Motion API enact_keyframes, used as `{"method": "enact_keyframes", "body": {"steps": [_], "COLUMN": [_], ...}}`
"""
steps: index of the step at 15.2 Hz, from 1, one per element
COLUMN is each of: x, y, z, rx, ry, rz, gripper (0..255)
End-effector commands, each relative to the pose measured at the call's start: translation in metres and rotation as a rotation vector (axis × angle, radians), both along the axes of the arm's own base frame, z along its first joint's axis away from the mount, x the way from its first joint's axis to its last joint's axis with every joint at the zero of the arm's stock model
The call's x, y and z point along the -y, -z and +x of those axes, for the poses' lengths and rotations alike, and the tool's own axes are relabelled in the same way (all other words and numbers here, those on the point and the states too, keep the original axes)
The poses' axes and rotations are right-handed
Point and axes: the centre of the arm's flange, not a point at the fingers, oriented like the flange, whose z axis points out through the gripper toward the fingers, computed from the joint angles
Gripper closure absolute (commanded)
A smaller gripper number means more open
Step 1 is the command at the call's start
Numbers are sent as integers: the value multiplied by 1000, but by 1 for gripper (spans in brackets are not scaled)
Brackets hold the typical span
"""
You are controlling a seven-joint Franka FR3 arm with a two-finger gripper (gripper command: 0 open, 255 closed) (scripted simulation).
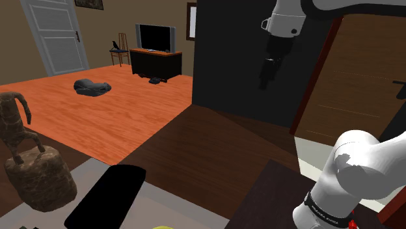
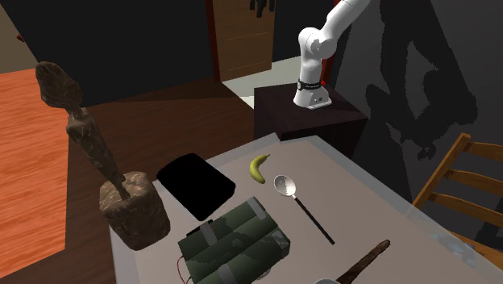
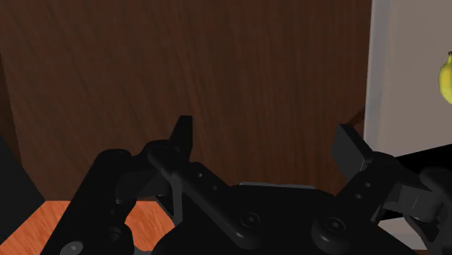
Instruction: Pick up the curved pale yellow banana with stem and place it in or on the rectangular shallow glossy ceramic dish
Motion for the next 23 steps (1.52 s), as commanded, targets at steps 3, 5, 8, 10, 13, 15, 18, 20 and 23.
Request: {"method": "enact_keyframes", "body": {"steps": [3,5,8,10,13,15,18,20,23], "x": [-14,-28,-50,-65,-88,-103,-126,-142,-166], "y": [20,40,70,90,120,140,169,189,219], "z": [9,18,30,38,49,56,65,71,79], "rx": [-6,-12,-21,-27,-36,-42,-50,-56,-65], "ry": [-19,-38,-66,-85,-113,-132,-160,-179,-207], "rz": [3,7,12,16,21,24,30,33,38], "gripper": [0,0,0,0,0,0,0,0,0]}}
